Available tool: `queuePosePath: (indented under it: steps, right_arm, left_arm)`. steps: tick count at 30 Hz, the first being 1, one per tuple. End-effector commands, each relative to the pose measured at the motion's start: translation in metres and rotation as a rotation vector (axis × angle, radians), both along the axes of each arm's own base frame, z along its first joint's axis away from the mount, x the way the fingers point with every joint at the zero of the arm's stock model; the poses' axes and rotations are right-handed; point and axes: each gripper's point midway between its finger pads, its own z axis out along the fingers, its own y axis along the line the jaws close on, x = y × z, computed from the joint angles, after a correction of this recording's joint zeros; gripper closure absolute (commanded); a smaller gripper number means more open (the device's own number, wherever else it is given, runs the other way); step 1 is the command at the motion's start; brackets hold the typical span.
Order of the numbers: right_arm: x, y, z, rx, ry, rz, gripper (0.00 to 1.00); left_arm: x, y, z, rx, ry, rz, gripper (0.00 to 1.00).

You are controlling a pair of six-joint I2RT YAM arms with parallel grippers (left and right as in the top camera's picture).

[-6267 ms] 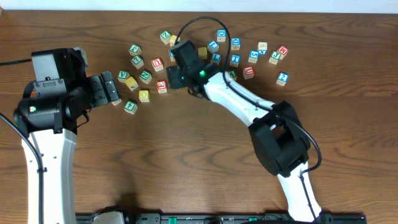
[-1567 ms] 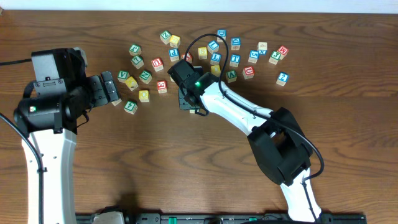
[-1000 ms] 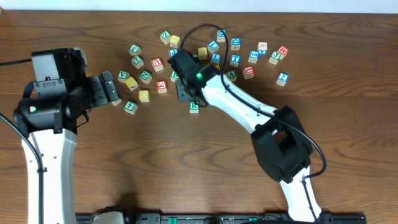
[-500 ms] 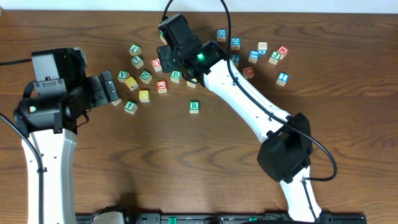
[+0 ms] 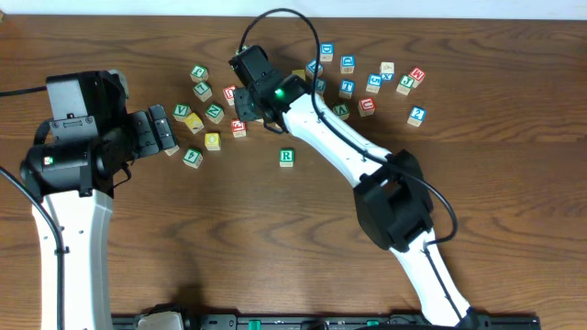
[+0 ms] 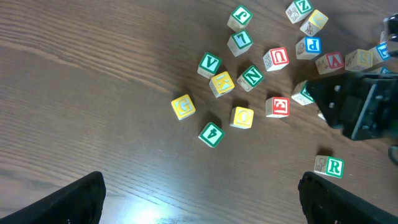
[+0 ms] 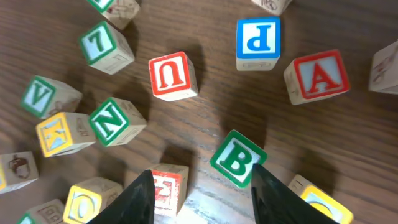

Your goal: Spell out ROBOT

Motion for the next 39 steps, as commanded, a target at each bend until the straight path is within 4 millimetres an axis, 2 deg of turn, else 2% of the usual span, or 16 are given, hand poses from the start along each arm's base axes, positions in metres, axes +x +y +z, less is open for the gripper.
queuePosePath:
  steps: [1, 9, 17, 27, 39]
  right_arm:
    - [0.005, 0.002, 0.005, 0.025, -0.012, -0.033, 0.56]
    - [0.008, -0.004, -0.016, -0.001, 0.006, -0.087, 0.58]
    - [0.018, -0.007, -0.013, 0.002, -0.030, -0.135, 0.59]
    - [0.018, -0.003, -0.028, 0.004, -0.021, -0.147, 0.59]
    - [0.021, -0.009, -0.033, -0.022, -0.030, -0.166, 0.59]
  left_arm:
    - [0.003, 0.003, 0.008, 0.002, -0.019, 0.016, 0.02]
    - [0.003, 0.003, 0.008, 0.002, -0.019, 0.016, 0.02]
    - [0.003, 0.003, 0.008, 0.002, -0.019, 0.016, 0.02]
    - [0.003, 0.003, 0.008, 0.002, -0.019, 0.016, 0.02]
    - [0.003, 0.003, 0.008, 0.002, -0.019, 0.016, 0.02]
